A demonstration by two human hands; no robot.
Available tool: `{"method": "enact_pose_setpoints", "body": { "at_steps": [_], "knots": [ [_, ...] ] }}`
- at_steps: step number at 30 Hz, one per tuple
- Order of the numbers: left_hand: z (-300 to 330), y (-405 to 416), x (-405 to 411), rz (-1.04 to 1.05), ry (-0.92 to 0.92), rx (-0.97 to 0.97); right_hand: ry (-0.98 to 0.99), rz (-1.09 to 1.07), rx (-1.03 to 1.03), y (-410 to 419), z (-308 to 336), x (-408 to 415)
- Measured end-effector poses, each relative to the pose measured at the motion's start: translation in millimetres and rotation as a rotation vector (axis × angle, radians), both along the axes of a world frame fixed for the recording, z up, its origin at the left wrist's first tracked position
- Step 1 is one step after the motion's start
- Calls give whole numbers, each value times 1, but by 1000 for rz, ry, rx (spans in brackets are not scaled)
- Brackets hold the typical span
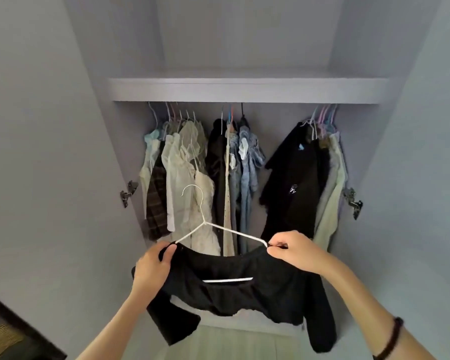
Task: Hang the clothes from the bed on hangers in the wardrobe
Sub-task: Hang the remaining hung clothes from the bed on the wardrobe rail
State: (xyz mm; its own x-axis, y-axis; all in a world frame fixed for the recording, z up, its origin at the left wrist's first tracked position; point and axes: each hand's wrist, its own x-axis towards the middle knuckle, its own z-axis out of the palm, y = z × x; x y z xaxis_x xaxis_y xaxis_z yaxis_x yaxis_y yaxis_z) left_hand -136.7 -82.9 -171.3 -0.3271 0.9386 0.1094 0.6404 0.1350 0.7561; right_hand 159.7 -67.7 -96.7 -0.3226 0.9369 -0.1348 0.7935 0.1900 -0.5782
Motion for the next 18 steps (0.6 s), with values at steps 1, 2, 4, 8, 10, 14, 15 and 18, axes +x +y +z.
{"method": "enact_pose_setpoints", "body": {
  "at_steps": [1, 2, 4, 8, 10, 14, 15, 18],
  "knots": [
    [-1, 10, 0, -47, 12, -22, 10, -24, -28, -3, -1, 2],
    [-3, 22, 0, -95, 23, -44, 12, -55, -40, -6, -3, 3],
    [-6, 42, 6, -213, 47, -90, -1, -129, -54, -12, -5, 7],
    [-9, 64, 33, -451, 38, -134, -8, -317, -129, -25, -9, 27],
    [-8, 70, 47, -527, 87, -103, 12, -431, -138, -28, -8, 37],
    [2, 93, 64, -630, 185, 50, 79, -581, -110, -26, -8, 42],
    [6, 102, 67, -635, 228, 101, 108, -619, -108, -23, -9, 41],
    [26, 134, 74, -612, 370, 287, 196, -719, -107, -4, -12, 37]
  ]
}}
